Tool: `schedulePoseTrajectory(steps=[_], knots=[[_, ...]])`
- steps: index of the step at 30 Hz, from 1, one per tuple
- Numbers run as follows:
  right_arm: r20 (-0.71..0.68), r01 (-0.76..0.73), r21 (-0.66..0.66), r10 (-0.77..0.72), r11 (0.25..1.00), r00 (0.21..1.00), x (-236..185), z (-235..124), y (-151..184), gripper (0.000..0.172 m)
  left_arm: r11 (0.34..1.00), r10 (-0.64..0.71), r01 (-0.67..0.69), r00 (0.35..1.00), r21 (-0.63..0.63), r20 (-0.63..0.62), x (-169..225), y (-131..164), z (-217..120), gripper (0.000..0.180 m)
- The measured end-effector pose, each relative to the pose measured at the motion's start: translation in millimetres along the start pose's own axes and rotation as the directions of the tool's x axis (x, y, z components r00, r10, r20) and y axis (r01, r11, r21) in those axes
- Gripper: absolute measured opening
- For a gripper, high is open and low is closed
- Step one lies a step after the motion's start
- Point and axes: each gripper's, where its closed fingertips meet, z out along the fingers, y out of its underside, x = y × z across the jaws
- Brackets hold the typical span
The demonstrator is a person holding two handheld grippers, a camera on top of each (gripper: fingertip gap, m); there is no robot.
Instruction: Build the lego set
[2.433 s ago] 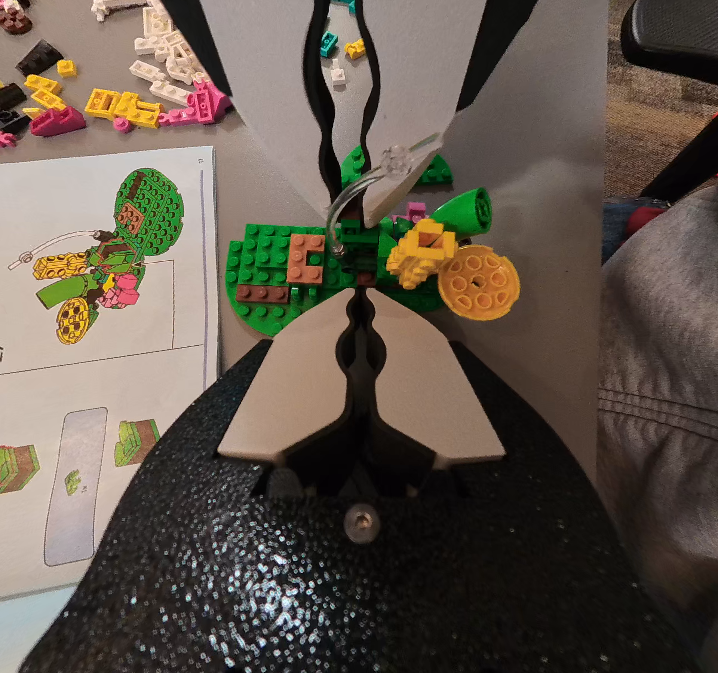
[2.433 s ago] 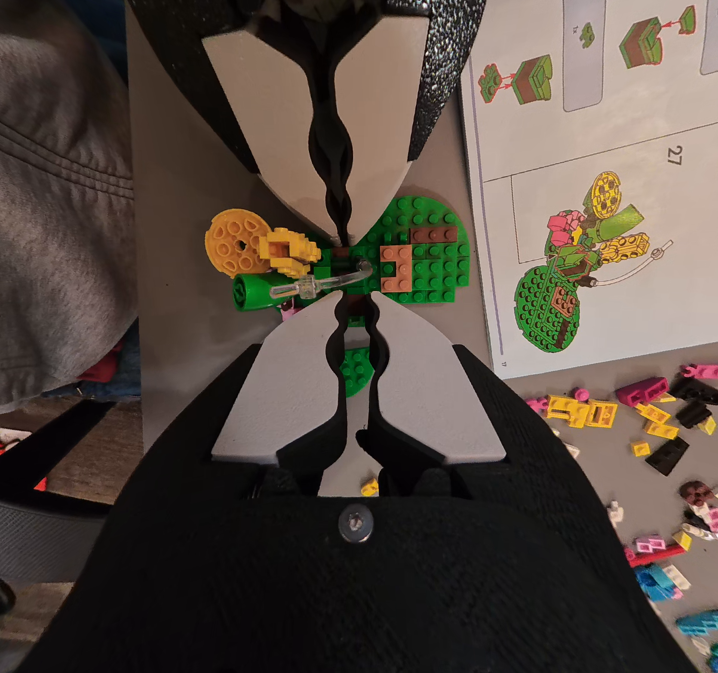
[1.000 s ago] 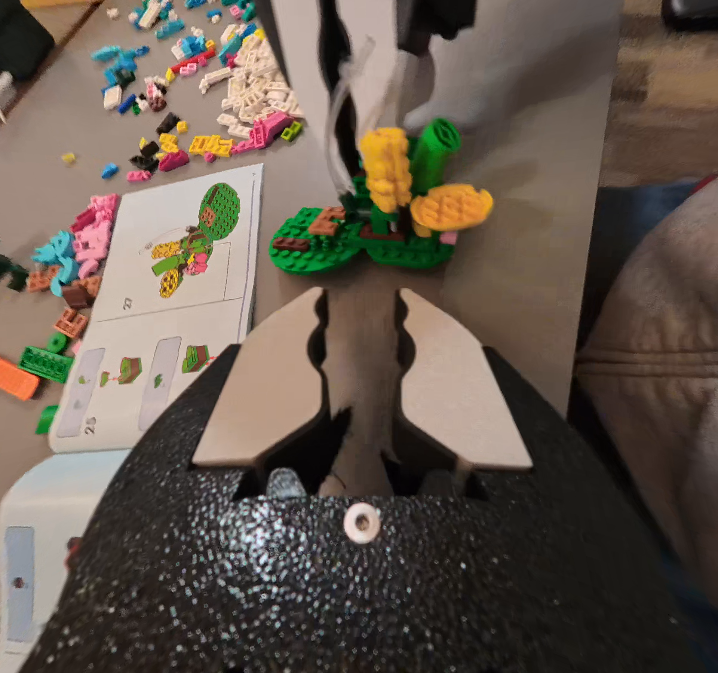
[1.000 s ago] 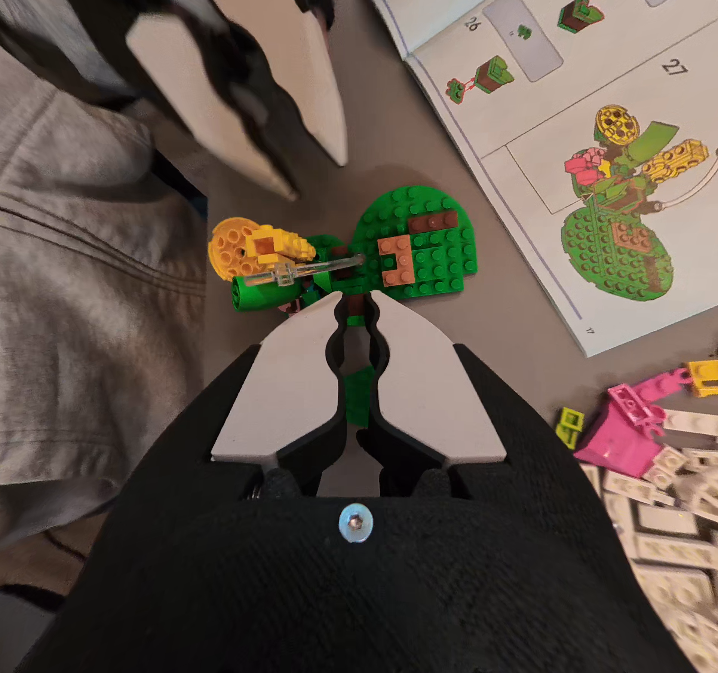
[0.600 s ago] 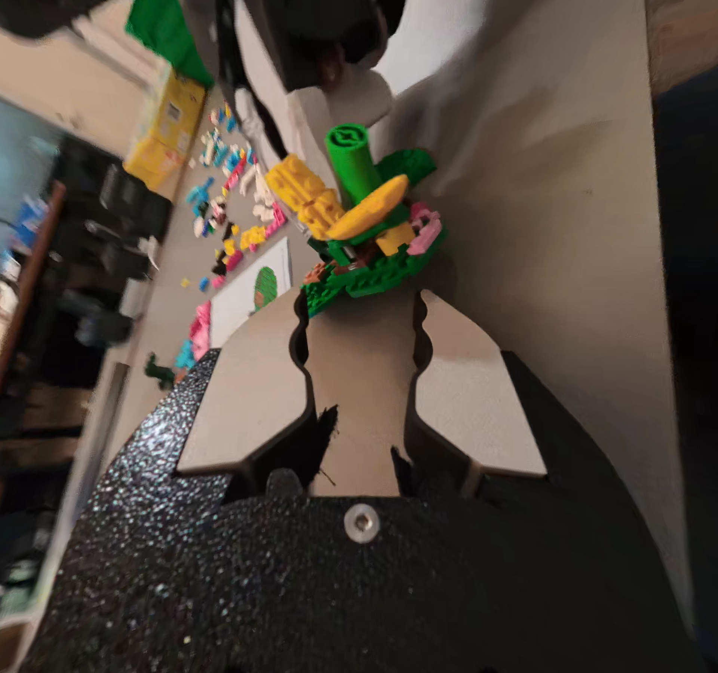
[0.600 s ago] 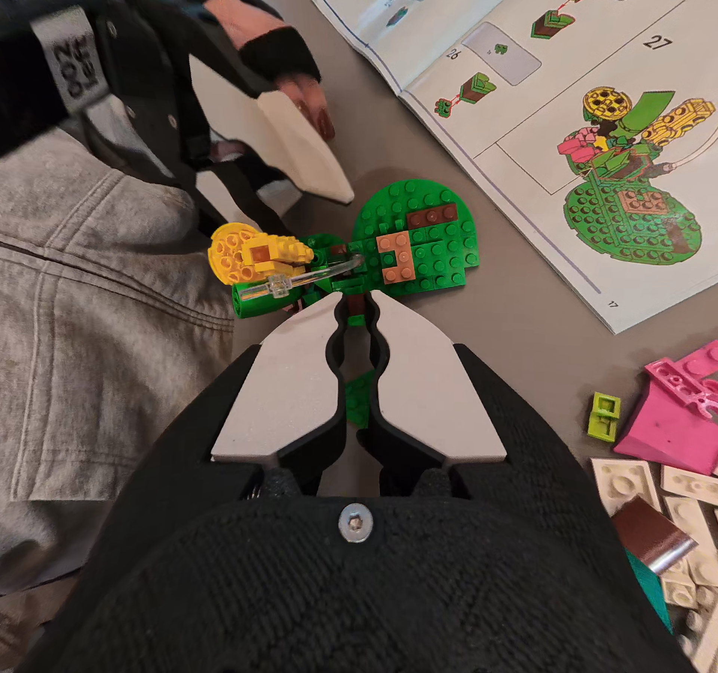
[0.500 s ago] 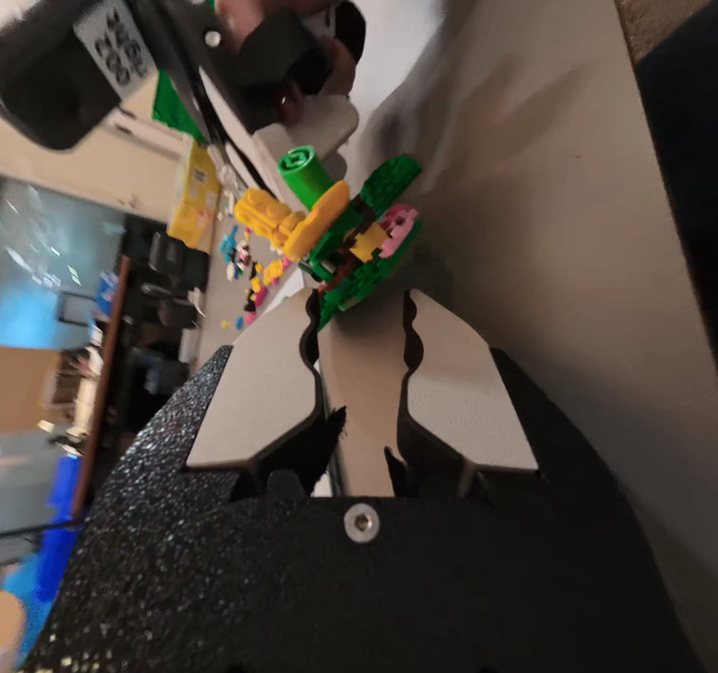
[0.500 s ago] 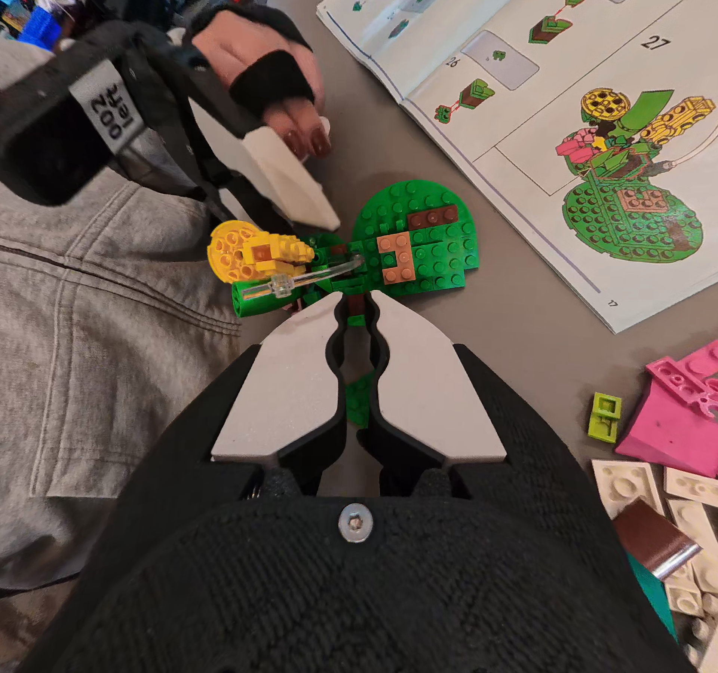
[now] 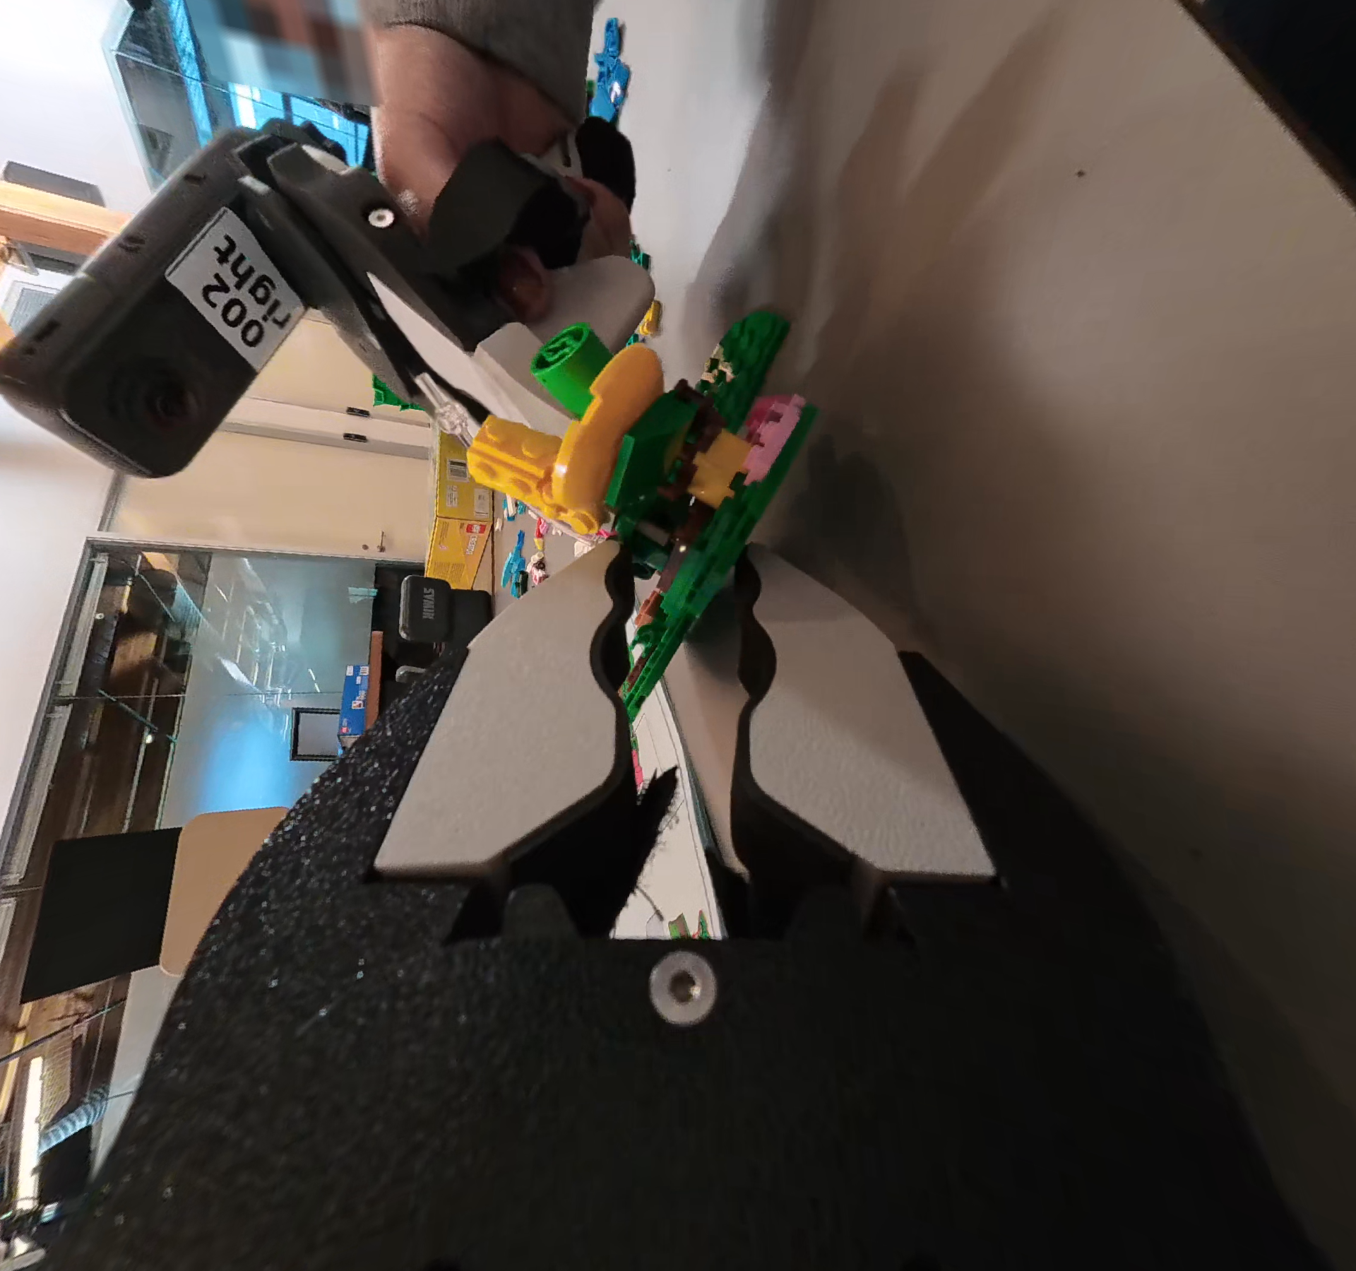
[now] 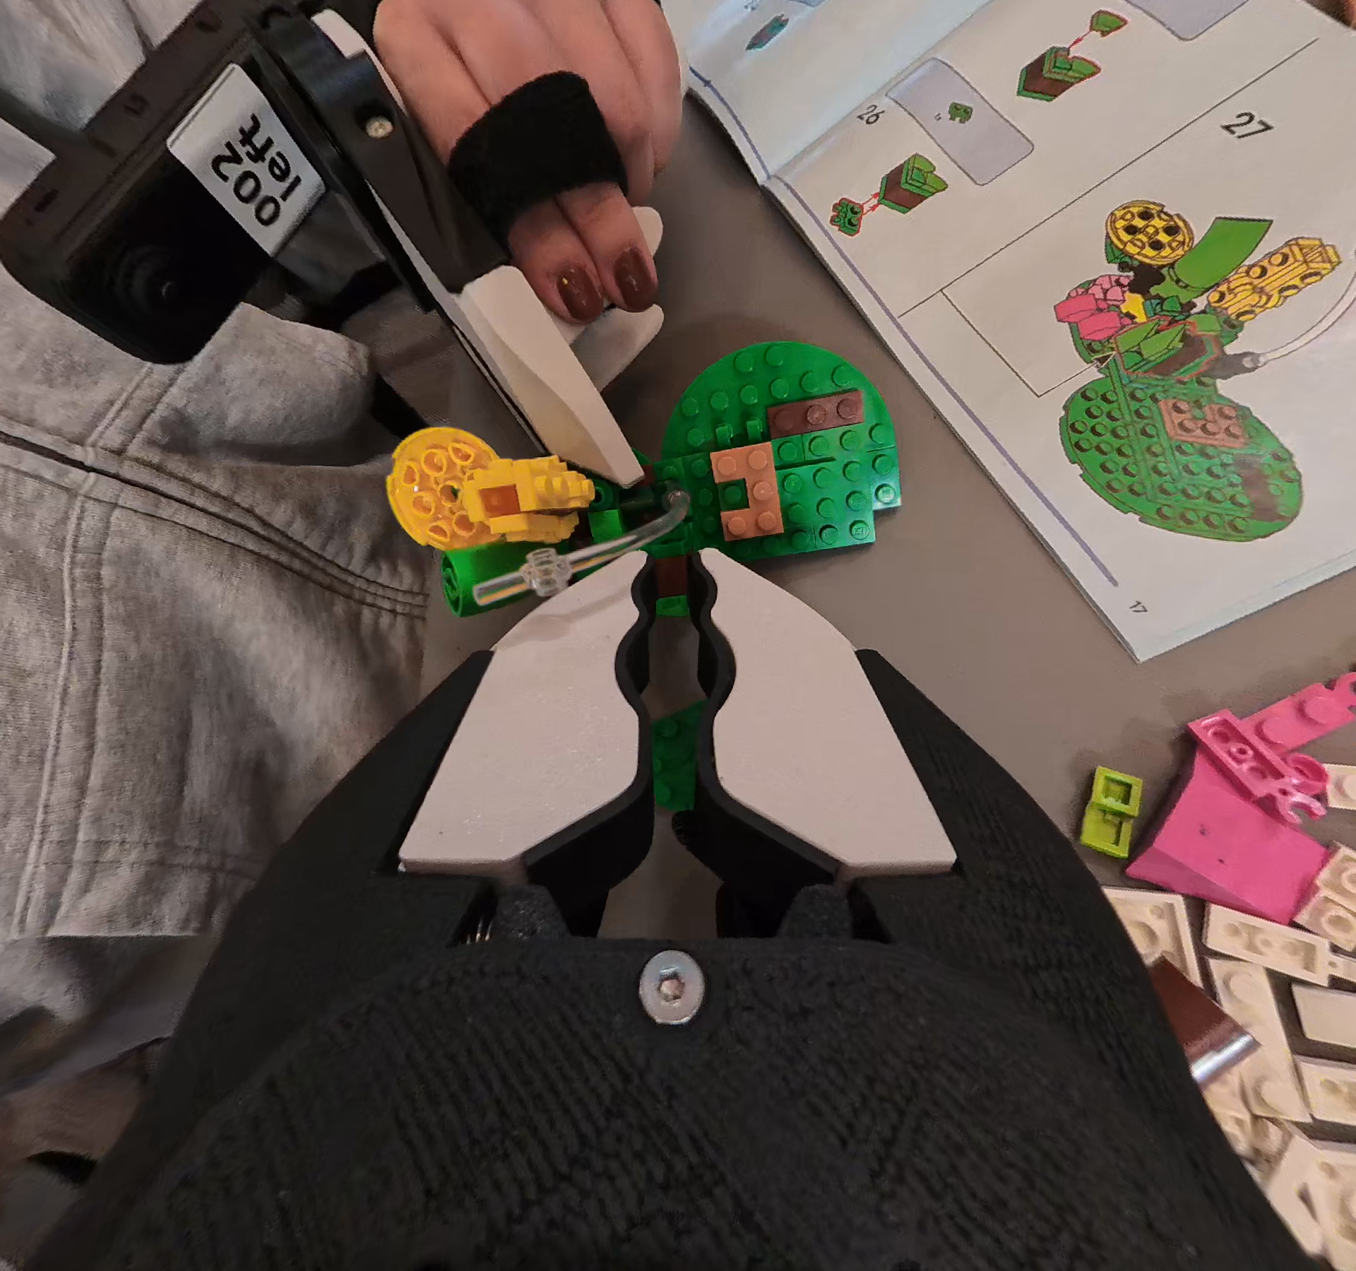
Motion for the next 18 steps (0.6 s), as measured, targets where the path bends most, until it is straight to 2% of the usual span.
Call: schedulePoseTrajectory(steps=[6,18], knots=[[-0.051,0.082,-0.052,-0.084,0.995,0.995,0.5,2.1,3.1,0.006,1.000,-0.005,0.005,1.000,0.000,0.004,4.5,0.0,1.0,0.025],[-0.088,0.131,-0.076,-0.138,0.988,0.987,3.1,3.6,-0.1,0.006,0.999,-0.042,0.042,0.999,0.007,0.032,4.8,3.9,0.2,0.024]])
